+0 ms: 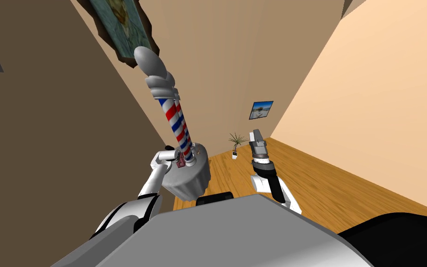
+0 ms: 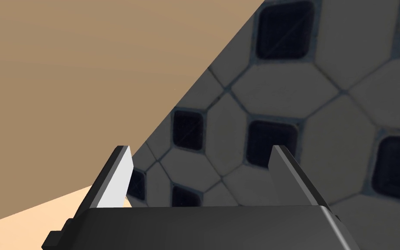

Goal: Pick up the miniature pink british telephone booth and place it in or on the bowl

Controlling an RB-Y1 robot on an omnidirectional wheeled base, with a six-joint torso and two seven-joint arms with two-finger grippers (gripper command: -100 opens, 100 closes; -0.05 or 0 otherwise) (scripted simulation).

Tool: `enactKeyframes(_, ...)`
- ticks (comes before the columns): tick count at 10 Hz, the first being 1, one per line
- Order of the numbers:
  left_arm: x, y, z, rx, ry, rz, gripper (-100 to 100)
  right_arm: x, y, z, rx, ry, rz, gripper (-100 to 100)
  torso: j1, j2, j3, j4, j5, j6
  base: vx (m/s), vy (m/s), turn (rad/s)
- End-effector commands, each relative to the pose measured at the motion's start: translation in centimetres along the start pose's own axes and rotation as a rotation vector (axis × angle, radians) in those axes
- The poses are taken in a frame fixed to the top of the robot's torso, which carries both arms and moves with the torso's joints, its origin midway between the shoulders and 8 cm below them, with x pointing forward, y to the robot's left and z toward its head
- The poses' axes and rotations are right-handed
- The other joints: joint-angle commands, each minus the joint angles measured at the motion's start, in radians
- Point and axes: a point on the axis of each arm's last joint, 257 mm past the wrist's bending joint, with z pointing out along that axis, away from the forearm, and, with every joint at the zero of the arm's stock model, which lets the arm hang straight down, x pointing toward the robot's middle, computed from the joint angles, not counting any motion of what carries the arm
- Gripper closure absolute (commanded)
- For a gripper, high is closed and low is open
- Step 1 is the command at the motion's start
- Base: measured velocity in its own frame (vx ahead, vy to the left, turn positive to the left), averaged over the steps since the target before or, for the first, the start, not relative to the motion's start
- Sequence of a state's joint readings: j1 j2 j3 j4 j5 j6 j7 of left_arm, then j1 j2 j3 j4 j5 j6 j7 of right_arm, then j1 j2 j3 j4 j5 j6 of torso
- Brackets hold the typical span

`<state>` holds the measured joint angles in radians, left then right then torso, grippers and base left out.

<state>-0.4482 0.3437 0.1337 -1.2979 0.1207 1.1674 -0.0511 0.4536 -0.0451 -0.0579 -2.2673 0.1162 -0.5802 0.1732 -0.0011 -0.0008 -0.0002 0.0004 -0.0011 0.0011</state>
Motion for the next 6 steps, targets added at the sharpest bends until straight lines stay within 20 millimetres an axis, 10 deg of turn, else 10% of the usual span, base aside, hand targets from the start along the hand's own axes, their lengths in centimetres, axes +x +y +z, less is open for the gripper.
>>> enactKeyframes(1,0.00,0.00,0.00,0.000,0.000,0.000,100,0.00,0.00,0.00,0.000,0.000,0.000,0,0.000,0.000,0.000,0.000,0.000,0.000,0.000,0.000,0.000)
enactKeyframes(2,0.00,-0.04,-0.01,0.001,0.000,0.000,100,0.00,0.00,0.00,0.000,0.000,0.000,0,0.000,0.000,0.000,0.000,0.000,0.000,0.000,0.000,0.000)
enactKeyframes(3,-0.01,-0.08,-0.03,0.002,0.000,0.000,0,0.00,0.00,0.00,0.000,0.000,0.000,0,0.000,0.000,0.000,0.000,0.000,0.000,0.000,0.000,0.000)
enactKeyframes(4,0.00,-0.59,-0.65,0.000,0.001,0.002,100,0.00,0.00,0.00,0.000,0.000,0.000,0,0.000,0.000,0.000,0.000,0.000,0.000,-0.036,-0.014,0.008)
enactKeyframes(6,-0.11,-0.67,-0.78,0.003,0.000,0.002,100,0.00,0.00,0.00,0.000,0.000,0.000,0,-0.002,0.004,0.002,0.001,0.000,-0.001,-0.036,-0.016,0.008)
